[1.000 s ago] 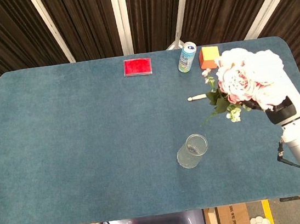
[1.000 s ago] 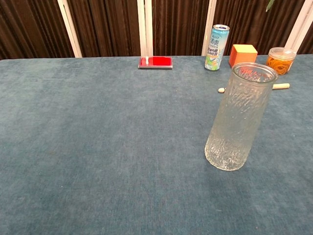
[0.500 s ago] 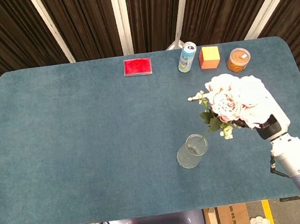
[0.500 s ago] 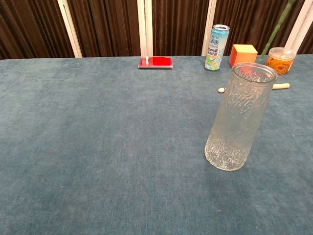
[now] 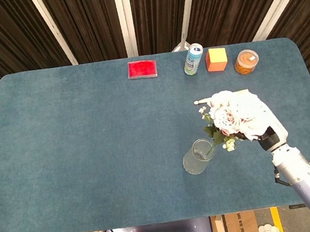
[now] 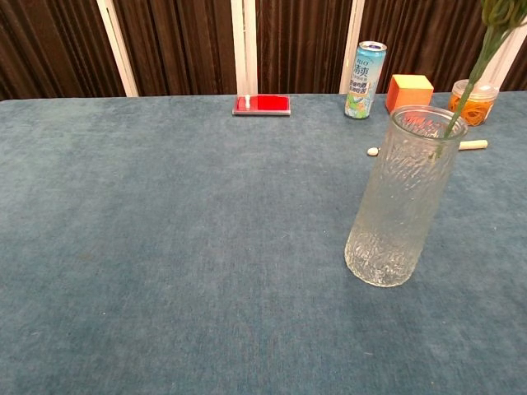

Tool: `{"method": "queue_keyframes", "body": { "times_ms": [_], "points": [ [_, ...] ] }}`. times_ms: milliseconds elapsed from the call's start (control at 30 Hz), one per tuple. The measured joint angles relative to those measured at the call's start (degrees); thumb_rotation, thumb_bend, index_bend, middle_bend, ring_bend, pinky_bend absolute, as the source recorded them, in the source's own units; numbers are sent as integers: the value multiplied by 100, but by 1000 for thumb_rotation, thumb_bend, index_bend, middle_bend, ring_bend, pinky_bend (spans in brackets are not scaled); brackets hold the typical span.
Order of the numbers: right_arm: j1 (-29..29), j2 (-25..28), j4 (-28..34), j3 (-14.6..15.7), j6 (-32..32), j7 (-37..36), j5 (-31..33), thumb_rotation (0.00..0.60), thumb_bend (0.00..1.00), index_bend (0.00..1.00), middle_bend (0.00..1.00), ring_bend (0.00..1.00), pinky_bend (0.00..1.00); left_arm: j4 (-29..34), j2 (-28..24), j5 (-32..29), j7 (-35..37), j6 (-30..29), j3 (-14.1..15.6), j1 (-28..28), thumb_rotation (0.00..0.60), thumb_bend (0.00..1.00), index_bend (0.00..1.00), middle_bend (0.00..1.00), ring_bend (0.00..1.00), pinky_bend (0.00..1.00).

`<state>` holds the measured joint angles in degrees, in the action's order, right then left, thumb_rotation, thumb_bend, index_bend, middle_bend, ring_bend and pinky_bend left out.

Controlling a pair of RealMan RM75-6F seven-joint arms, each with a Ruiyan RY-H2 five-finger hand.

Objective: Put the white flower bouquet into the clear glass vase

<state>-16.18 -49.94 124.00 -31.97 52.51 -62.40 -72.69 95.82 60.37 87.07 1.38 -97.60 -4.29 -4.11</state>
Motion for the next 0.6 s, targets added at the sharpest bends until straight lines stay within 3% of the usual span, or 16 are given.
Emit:
{"method": "queue_keyframes", "body": {
  "times_ms": [367, 433, 600],
  "points": [
    [-268, -440, -458, 615, -85, 147, -463, 600, 407, 509, 408, 388, 95, 13, 24, 0, -81, 14, 2, 8, 600, 349, 139, 0, 0, 60],
    [-312, -480, -507, 688, -120, 134, -558, 600, 372, 452, 349, 323, 69, 15, 27, -2, -93, 12, 0, 8, 600, 349, 139, 0, 0, 60],
    [-436, -497, -642, 881, -251, -33, -956, 600, 178, 213, 139, 127, 2, 21, 35, -9, -123, 24, 1, 12, 600, 349, 139, 0, 0, 60]
  ]
}}
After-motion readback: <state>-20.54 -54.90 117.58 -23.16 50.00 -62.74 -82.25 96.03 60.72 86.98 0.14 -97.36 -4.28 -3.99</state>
